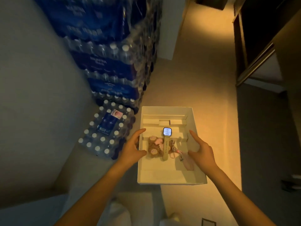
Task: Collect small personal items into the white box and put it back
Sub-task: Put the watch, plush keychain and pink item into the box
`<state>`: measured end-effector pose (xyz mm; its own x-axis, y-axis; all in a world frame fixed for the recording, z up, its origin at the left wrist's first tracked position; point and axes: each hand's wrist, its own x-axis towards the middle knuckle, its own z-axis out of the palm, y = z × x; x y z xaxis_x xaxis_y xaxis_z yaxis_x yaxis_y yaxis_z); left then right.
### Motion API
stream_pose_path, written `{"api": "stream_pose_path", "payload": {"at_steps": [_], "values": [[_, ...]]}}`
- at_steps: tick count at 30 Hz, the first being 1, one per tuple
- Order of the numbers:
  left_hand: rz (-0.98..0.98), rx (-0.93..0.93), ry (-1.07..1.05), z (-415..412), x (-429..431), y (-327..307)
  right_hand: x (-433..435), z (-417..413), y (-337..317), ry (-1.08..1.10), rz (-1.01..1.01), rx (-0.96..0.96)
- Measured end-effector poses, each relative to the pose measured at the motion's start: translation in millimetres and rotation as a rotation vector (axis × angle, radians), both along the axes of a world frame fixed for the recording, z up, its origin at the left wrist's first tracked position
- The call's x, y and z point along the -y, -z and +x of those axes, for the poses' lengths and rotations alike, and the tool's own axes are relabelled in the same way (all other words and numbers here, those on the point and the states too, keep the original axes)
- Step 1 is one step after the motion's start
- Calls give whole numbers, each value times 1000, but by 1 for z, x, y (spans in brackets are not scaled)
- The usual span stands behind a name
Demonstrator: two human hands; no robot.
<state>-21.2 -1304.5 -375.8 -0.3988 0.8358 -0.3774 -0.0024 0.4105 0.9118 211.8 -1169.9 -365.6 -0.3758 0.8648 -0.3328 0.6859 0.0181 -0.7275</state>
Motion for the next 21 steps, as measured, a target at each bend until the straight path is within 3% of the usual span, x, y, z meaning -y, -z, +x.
{"api": "stream_pose_path", "payload": {"at_steps": [6, 12, 16, 21], "values": [[31, -9, 64, -31, -52, 192, -32, -22, 197, 77, 36, -24], [110, -15, 109, -49, -87, 358, -54, -34, 354, 120, 84, -61], [129, -22, 148, -55, -100, 425, -61, -36, 420, 124, 117, -75], [129, -18, 174, -67, -106, 465, -60, -44, 462, 138, 138, -88]]}}
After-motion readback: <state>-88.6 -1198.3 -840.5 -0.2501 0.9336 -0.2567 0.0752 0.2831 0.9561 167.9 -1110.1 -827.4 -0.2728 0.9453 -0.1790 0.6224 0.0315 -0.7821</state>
